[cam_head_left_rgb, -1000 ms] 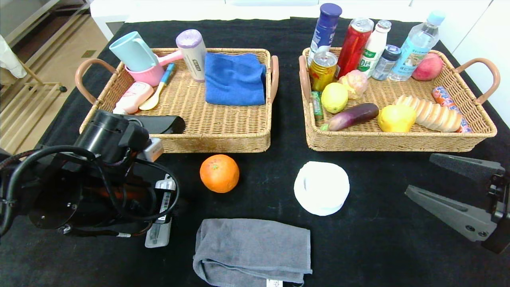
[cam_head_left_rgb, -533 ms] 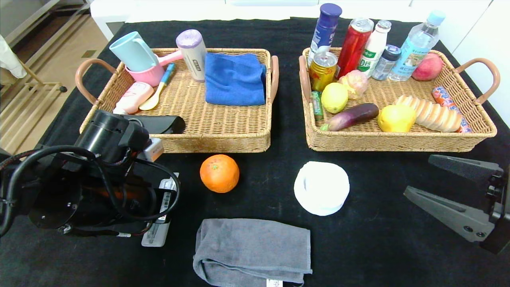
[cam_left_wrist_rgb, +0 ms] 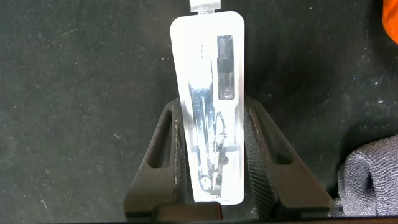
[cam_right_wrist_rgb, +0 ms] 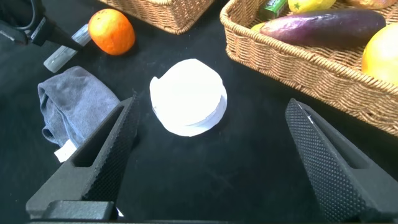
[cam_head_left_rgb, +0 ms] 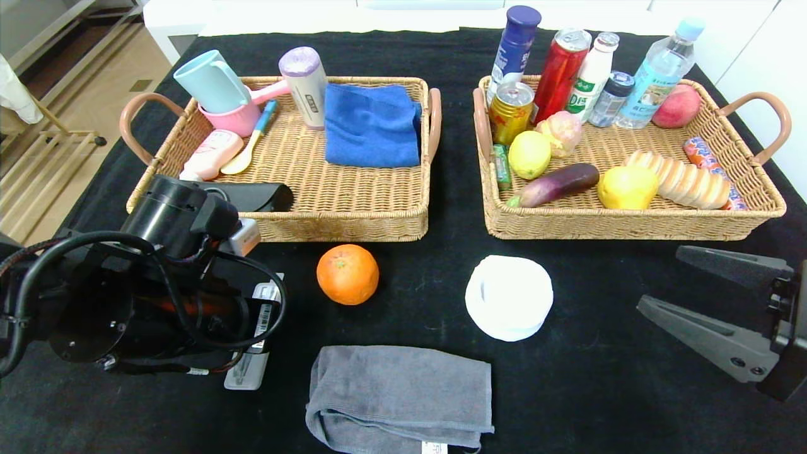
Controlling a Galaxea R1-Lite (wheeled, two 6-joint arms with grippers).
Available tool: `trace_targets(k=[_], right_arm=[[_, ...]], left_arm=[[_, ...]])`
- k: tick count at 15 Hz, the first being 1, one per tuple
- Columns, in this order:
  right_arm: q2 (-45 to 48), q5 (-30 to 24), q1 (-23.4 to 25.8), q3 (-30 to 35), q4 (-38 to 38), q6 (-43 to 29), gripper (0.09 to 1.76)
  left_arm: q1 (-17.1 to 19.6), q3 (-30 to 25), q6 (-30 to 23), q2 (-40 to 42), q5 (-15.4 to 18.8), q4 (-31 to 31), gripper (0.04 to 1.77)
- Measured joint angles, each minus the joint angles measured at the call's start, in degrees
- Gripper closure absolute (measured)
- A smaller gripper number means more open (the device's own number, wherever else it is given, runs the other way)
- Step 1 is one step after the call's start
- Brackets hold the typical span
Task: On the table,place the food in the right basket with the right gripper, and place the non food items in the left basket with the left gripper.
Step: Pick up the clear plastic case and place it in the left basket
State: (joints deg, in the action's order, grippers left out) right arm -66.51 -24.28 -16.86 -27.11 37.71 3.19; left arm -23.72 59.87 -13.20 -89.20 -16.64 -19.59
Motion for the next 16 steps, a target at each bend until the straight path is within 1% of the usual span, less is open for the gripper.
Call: trace_targets(k=[6,12,16], right_arm=[[-0.18,0.00,0.35,0.11,0.02,0.20,0.14],[-0.18,-0.10,1.40,-0.20,0.02,0.22,0.14],[-0.02,-0.10,1.46,-0.20,0.05,0.20,0.14]], left_arm=[[-0.02,-0.09,0.22,0.59,-0.22,-0.06,1.18],[-0.55,0.44,0.65,7.47,1.40,0.07,1.18],[-0.09,2.80,0.06,10.14,0.99,1.13,1.18]])
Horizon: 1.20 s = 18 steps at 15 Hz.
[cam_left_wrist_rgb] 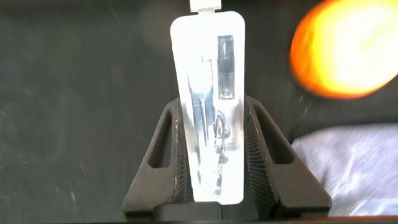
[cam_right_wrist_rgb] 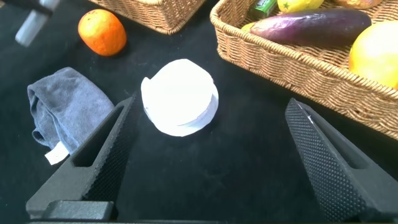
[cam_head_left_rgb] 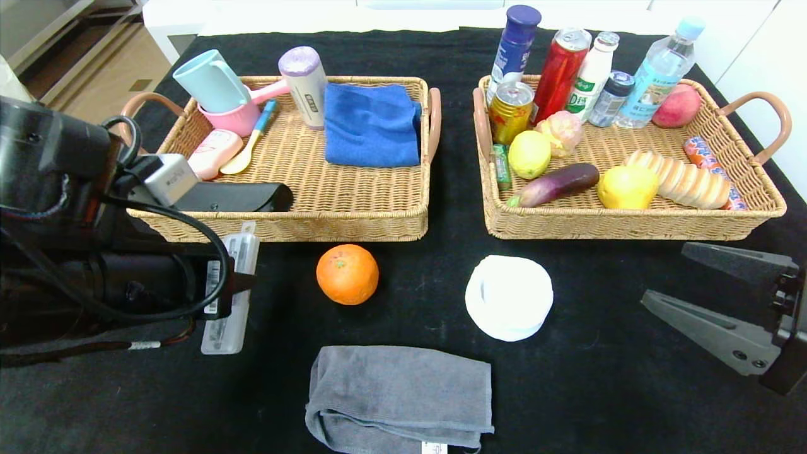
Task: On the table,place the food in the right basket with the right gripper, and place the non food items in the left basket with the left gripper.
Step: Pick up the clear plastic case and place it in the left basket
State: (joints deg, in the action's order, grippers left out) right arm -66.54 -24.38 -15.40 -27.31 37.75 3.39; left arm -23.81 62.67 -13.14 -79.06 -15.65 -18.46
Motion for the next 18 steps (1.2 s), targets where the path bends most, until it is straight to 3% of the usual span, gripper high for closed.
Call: trace_targets(k=[3,8,14,18], right_arm=[[0.11,0.00,0.05,-0.02,-0.02,0.02,0.14],[0.30,0.00,0.11,-0.02,-0.02,0.00,0.14],[0.37,0.00,0.13,-0.06,0.02,0.00,0.14],[0.37,0.02,0.13,-0.11,0.02,-0.01,0.14]], left_arm=[[1.10,2.62,0.05,-0.43,-0.27,8.12,1.18],[2.67,8.57,0.44,-4.55,-0.72,14.93,1.18],[5.66,11.72,-0.06,-10.06,-1.23,28.37,1.18],[6.34,14.69,0.02,-12.97,-1.07,30.03,1.18]])
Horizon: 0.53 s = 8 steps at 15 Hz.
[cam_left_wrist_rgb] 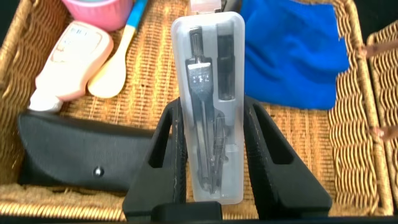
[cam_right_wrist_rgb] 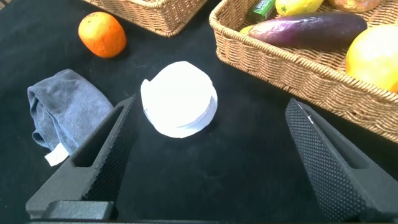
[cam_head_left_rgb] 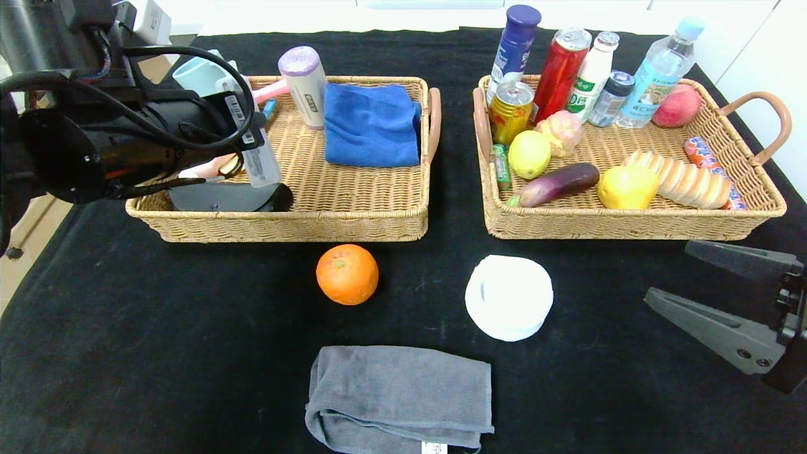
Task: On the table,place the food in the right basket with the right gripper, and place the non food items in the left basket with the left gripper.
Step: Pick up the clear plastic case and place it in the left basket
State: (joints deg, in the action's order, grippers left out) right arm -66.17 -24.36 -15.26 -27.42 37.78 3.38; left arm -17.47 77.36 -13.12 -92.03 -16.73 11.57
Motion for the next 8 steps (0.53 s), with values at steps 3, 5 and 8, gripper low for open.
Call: trace_targets(k=[3,5,8], right_arm=[[0.16,-0.02,0.07,-0.02,-0.05,0.01,0.14],[0.30,0.00,0.07,-0.09,0.00,0.01,0.14],[0.62,-0.02,0.09,-0.09,-0.07,0.04,0.14]], left_arm=[[0.27,3.21,0.00,-2.84,-0.02,0.35,1.18],[1.11,5.07,-0.05,-4.83,-0.05,0.77,1.18],[2.56,6.97,0.02,-7.42,-0.77,0.88,1.18]])
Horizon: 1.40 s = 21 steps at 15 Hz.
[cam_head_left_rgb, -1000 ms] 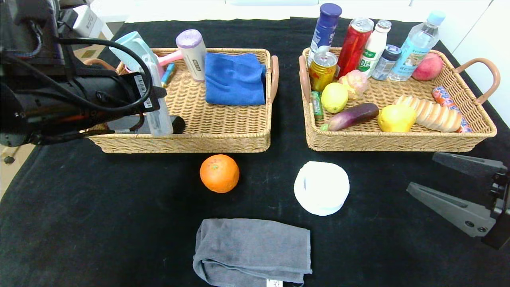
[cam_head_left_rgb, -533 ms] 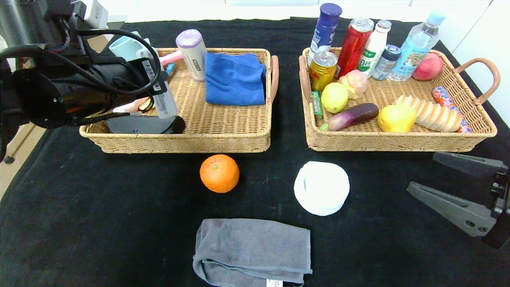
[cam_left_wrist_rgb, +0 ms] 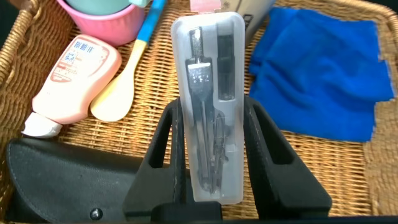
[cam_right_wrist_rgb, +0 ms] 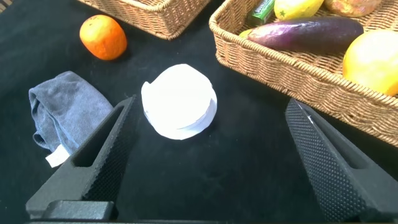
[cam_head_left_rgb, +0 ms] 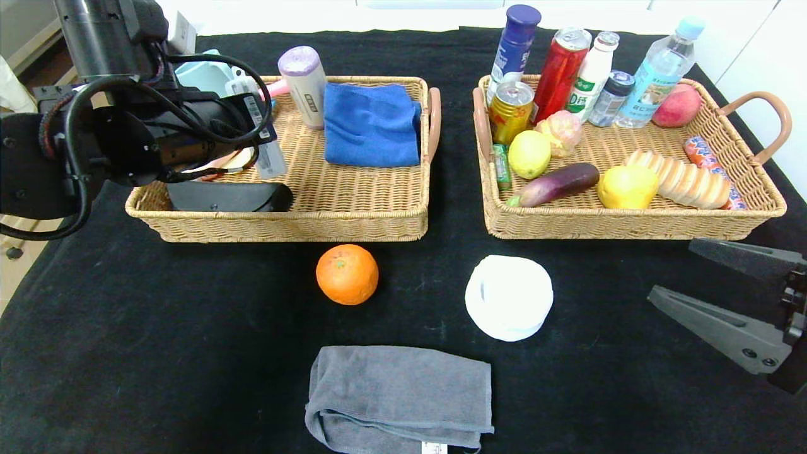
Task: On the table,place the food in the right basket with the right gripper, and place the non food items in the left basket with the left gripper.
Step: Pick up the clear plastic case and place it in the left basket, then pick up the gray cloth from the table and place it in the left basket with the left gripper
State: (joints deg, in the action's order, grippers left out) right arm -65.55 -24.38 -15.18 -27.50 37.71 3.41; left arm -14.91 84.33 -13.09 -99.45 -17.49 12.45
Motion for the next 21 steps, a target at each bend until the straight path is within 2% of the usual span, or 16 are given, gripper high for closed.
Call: trace_targets(k=[2,6,10,16,19,21], right_arm=[[0.20,0.02,-0.01,0.00,0.02,-0.02,0.14],[0.41,-0.06,-0.06,0.06,-0.04,-0.02,0.14],[0.37,-0.06,-0.01,0.09,-0.09,-0.02,0.14],[0.34,-0.06,-0.01,0.09,-0.15,-0.02,0.14],[0.41,-0.09,-0.01,0.09,-0.15,0.00,0.14],[0.45,-0.04,-0.01,0.09,-0.22,-0.02,0.14]], left_arm=[[0.24,0.48,0.00,-1.01,0.00,0.01,1.13],[0.33,0.69,-0.02,-1.93,-0.04,0.12,0.71],[0.35,0.37,0.06,-2.19,-0.02,0.04,0.46],[0.04,-1.12,0.34,-1.12,-0.23,-0.88,0.27],[-1.88,-3.68,0.76,1.71,-0.67,-4.93,0.22],[-4.77,-6.11,0.85,4.96,-0.44,-9.53,0.19]])
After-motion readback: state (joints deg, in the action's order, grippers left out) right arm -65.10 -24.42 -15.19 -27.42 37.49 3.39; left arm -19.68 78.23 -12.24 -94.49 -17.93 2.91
